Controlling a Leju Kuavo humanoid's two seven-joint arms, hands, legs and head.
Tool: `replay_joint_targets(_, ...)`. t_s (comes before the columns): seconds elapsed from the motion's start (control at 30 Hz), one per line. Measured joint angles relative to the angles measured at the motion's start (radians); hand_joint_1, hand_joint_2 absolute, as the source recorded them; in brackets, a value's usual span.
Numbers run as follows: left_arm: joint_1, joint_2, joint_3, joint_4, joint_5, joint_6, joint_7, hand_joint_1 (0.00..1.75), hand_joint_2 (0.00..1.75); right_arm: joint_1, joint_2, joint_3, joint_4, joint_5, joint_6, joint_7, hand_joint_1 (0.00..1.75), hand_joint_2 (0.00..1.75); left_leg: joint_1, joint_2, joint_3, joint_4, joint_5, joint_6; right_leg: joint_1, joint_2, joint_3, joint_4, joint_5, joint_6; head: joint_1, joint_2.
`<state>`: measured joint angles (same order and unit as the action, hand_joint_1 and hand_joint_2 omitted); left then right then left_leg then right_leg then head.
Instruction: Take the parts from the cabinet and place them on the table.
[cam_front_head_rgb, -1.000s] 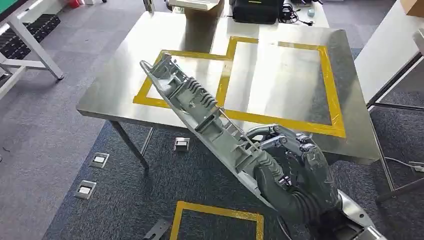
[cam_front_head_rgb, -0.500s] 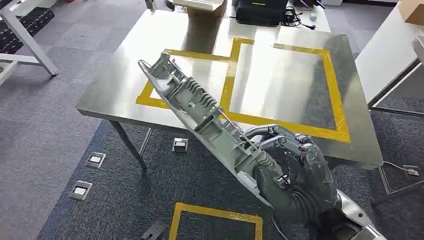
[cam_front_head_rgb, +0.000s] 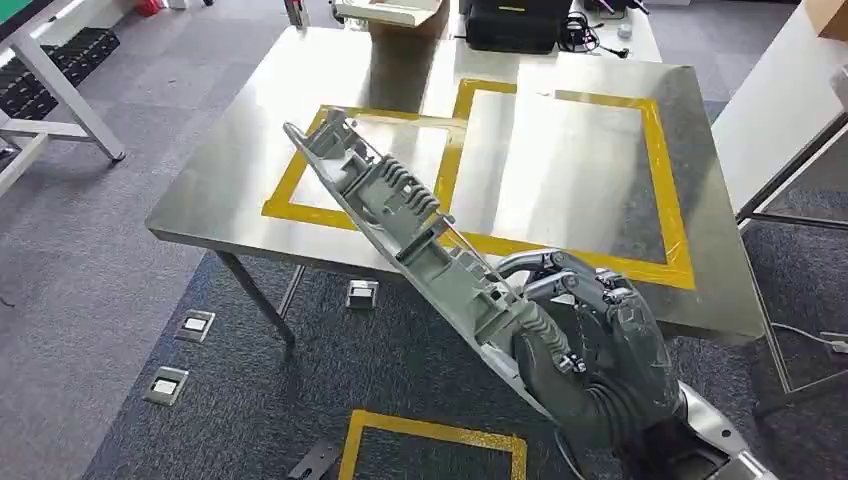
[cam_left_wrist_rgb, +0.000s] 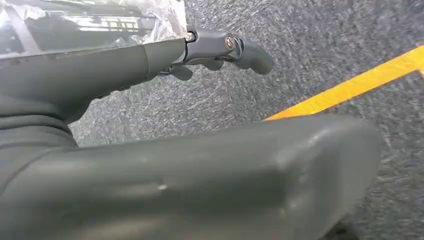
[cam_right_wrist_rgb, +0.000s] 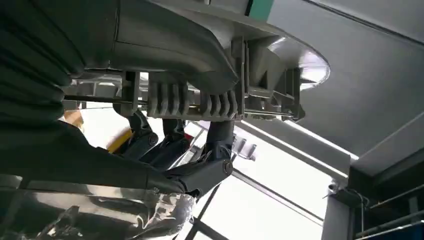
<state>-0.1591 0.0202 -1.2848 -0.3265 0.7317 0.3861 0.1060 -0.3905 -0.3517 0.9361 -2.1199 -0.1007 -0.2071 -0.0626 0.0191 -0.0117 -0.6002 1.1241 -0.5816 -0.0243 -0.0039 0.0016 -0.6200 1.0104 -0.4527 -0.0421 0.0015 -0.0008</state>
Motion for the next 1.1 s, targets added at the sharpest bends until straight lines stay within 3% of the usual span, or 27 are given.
replay_joint_targets(0.07,0.003,0.0,0.0,0.0,0.0,0.0,0.0,0.0,1.75,0.001,0.0,0.0,0.002,0.0,0.0,0.0,1.75,1.75,0.0,0.0,-0.079,0.16,-0.058,-0.005,0.001,0.0,0.004,0.002,-0.006,-0.005,-0.003,0.0)
replay_joint_targets(0.1,0.005,-0.001,0.0,0.0,0.0,0.0,0.0,0.0,1.75,0.001,0.0,0.0,0.002,0.0,0.0,0.0,1.75,1.75,0.0,0.0,-0.103,0.198,-0.059,-0.007,0.001,0.002,0.006,0.003,-0.008,-0.005,-0.004,0.0)
replay_joint_targets(0.13,0.005,0.0,0.0,0.0,0.0,0.0,0.0,0.0,1.75,0.001,0.0,0.0,0.002,0.0,0.0,0.0,1.75,1.75,0.001,0.0,-0.103,0.187,-0.034,-0.009,0.001,0.004,0.009,0.004,-0.011,-0.004,-0.005,0.0)
replay_joint_targets(0.17,0.004,0.0,0.0,0.0,0.0,0.0,0.0,0.0,1.75,0.001,0.0,0.0,0.002,0.0,0.0,0.0,1.75,1.75,0.001,0.0,-0.087,0.139,0.009,-0.009,0.0,0.005,0.014,0.007,-0.016,-0.001,-0.007,0.0)
replay_joint_targets(0.23,0.003,0.002,0.0,0.0,0.0,0.0,0.0,0.0,1.75,0.001,0.0,0.0,0.002,0.0,0.0,0.0,1.75,1.75,0.002,0.001,-0.017,-0.031,0.113,-0.006,-0.001,0.007,0.028,0.015,-0.03,0.007,-0.011,0.0)
replay_joint_targets(0.3,0.002,0.002,0.0,0.0,-0.001,0.0,0.0,0.0,1.75,0.0,0.0,0.0,0.003,0.0,0.0,0.0,1.75,1.75,-0.003,-0.001,0.005,-0.071,0.098,0.004,0.006,0.008,0.018,0.026,-0.036,0.016,-0.011,0.0)
replay_joint_targets(0.33,0.001,0.002,0.0,0.0,-0.001,-0.001,0.001,0.0,1.75,0.001,0.0,-0.002,0.003,0.0,-0.001,-0.001,1.75,1.75,-0.004,0.0,0.003,-0.077,0.086,0.013,0.005,0.008,0.009,0.026,-0.032,0.023,-0.013,0.0)
replay_joint_targets(0.4,0.005,0.001,0.0,0.0,-0.002,0.0,0.002,0.0,1.75,0.001,0.0,-0.002,0.005,0.0,0.0,0.0,1.75,1.75,-0.004,-0.002,-0.001,-0.081,0.089,0.022,0.005,0.006,0.009,0.02,-0.029,0.031,-0.011,0.0)
replay_joint_targets(0.43,0.005,0.002,0.0,0.0,-0.002,0.0,0.003,0.0,1.75,0.001,0.0,-0.003,0.005,0.0,0.0,0.0,1.75,1.75,0.004,-0.002,0.004,-0.086,0.091,0.028,0.004,0.005,0.006,0.031,-0.041,0.039,-0.013,0.0)
replay_joint_targets(0.47,0.003,0.003,0.001,0.0,-0.002,0.0,0.003,0.0,1.75,0.0,0.0,-0.004,0.005,0.0,0.0,0.0,1.75,1.75,0.004,-0.002,0.006,-0.087,0.09,0.031,0.003,0.004,-0.006,0.058,-0.053,0.045,-0.005,0.0)
replay_joint_targets(0.5,0.001,0.003,0.0,0.0,-0.002,0.0,0.002,0.0,1.75,0.0,-0.001,-0.005,0.005,0.0,0.0,0.0,1.75,1.75,0.004,-0.002,0.006,-0.087,0.088,0.038,0.001,0.004,-0.037,0.118,-0.082,0.048,0.0,0.0)
replay_joint_targets(0.57,0.001,0.003,0.0,0.0,-0.002,0.0,0.003,0.0,1.75,0.002,-0.001,-0.006,0.005,0.0,0.0,0.0,1.75,1.75,0.002,-0.001,0.008,-0.086,0.085,0.043,-0.003,0.004,-0.124,0.273,-0.141,0.054,0.002,0.0)
replay_joint_targets(0.6,0.002,0.003,0.0,0.0,-0.002,0.0,0.003,0.0,1.75,0.002,-0.002,-0.006,0.005,0.0,0.0,0.0,1.75,1.75,0.002,-0.001,0.009,-0.086,0.084,0.043,-0.003,0.004,-0.154,0.319,-0.146,0.055,0.004,0.0)
replay_joint_targets(0.63,0.002,0.003,0.0,0.0,-0.002,0.0,0.003,0.0,1.75,0.002,-0.002,-0.006,0.006,0.0,0.0,0.0,1.75,1.75,0.002,-0.001,0.012,-0.086,0.082,0.044,-0.003,0.004,-0.161,0.319,-0.127,0.055,0.004,0.0)
replay_joint_targets(0.67,0.002,0.003,0.0,0.0,-0.002,0.0,0.003,0.0,1.75,0.002,-0.002,-0.006,0.007,0.0,0.0,0.0,1.75,1.75,0.002,-0.002,0.016,-0.086,0.079,0.043,-0.003,0.004,-0.147,0.278,-0.089,0.051,0.004,0.0)
replay_joint_targets(0.73,0.002,0.002,0.001,0.0,-0.002,0.0,0.003,0.0,1.75,0.002,-0.002,-0.007,0.007,0.0,0.0,0.0,1.75,1.75,0.001,-0.005,0.03,-0.086,0.07,0.039,-0.001,0.004,-0.069,0.106,0.012,0.038,0.006,0.0)
replay_joint_targets(0.77,0.002,0.001,0.0,0.0,-0.002,0.0,0.003,0.0,1.75,0.001,-0.002,-0.008,0.007,0.0,0.0,0.0,1.75,1.75,0.001,-0.005,0.033,-0.088,0.066,0.035,0.003,0.004,-0.041,0.05,0.016,0.031,0.007,0.0)
replay_joint_targets(0.8,0.0,0.0,0.001,0.0,-0.002,0.0,0.003,0.0,1.75,0.0,-0.002,-0.008,0.007,0.0,0.0,0.0,1.75,1.75,-0.004,-0.006,0.03,-0.086,0.065,0.03,0.008,0.004,-0.034,0.036,0.011,0.029,0.007,0.0)
replay_joint_targets(0.9,0.001,-0.003,0.0,0.0,-0.002,-0.001,0.003,0.0,1.75,0.001,-0.003,-0.009,0.007,0.0,0.0,-0.001,1.75,1.75,0.001,-0.003,0.032,-0.094,0.065,0.012,0.011,0.007,-0.031,0.027,0.0,0.019,0.009,0.0)
replay_joint_targets(0.97,-0.001,-0.002,0.0,0.0,-0.002,0.0,0.002,0.0,1.75,0.001,-0.003,-0.01,0.008,0.0,0.0,0.0,1.75,1.75,0.0,-0.001,0.028,-0.078,0.046,0.003,0.002,0.003,-0.012,0.001,0.005,0.01,0.007,0.0)
replay_joint_targets(1.0,-0.001,-0.002,0.0,0.0,-0.002,0.0,0.002,0.0,1.75,0.0,-0.002,-0.01,0.008,0.0,0.0,0.0,1.75,1.75,-0.001,-0.001,0.008,-0.029,0.015,0.003,0.002,0.0,-0.006,-0.001,0.003,0.005,0.0,0.0)
replay_joint_targets(1.07,0.001,-0.002,0.0,0.0,-0.002,0.0,0.003,0.0,1.75,0.002,-0.003,-0.01,0.008,0.0,-0.001,0.0,1.75,1.75,-0.001,-0.001,-0.065,0.128,-0.049,0.0,0.002,0.0,-0.002,0.001,-0.002,-0.002,-0.005,0.0)
replay_joint_targets(1.1,0.003,-0.002,0.0,0.0,-0.002,0.0,0.003,0.0,1.75,0.002,-0.002,-0.01,0.009,0.0,-0.001,0.0,1.75,1.75,-0.001,-0.001,-0.097,0.185,-0.062,-0.003,0.003,0.0,0.0,0.002,-0.004,-0.003,-0.005,0.0)
